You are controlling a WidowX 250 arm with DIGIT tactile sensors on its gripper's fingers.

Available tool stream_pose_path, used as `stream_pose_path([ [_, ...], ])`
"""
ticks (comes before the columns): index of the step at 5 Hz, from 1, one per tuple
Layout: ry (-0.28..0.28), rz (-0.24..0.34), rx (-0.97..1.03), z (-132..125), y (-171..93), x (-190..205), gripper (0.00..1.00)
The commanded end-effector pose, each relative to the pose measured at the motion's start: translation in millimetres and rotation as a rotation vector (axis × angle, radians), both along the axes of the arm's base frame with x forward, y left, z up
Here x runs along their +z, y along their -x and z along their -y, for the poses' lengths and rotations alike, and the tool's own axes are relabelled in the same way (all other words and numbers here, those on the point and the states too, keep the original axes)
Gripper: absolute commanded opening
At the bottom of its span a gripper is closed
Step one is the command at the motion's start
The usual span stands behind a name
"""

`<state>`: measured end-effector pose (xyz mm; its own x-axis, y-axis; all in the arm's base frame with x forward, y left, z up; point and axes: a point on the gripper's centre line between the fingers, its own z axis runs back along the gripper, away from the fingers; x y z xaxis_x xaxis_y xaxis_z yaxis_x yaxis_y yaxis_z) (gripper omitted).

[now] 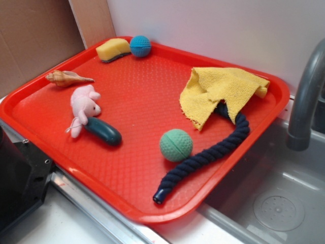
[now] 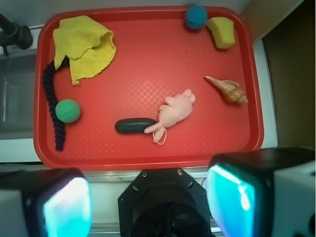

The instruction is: Grab the shell.

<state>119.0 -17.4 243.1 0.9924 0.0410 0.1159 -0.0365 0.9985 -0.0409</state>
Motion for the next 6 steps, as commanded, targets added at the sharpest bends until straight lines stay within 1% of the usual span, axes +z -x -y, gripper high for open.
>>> stream_pose_path([
  [1,0.000,0.000,0.000,0,0,0,1.00],
  [2,-0.027,-0.001,-0.010,-50,-24,-27,1.00],
  [3,-0.033,0.032,-0.203,-94,-48,-47,1.00],
  [4,-0.077,0.046,-0.304,-130,-65,-76,1.00],
  [5,-0.174,-0.016,-0.403,-149,-82,-115,1.00],
  [6,-0.213,-0.024,-0.488,-152,-84,-140,1.00],
])
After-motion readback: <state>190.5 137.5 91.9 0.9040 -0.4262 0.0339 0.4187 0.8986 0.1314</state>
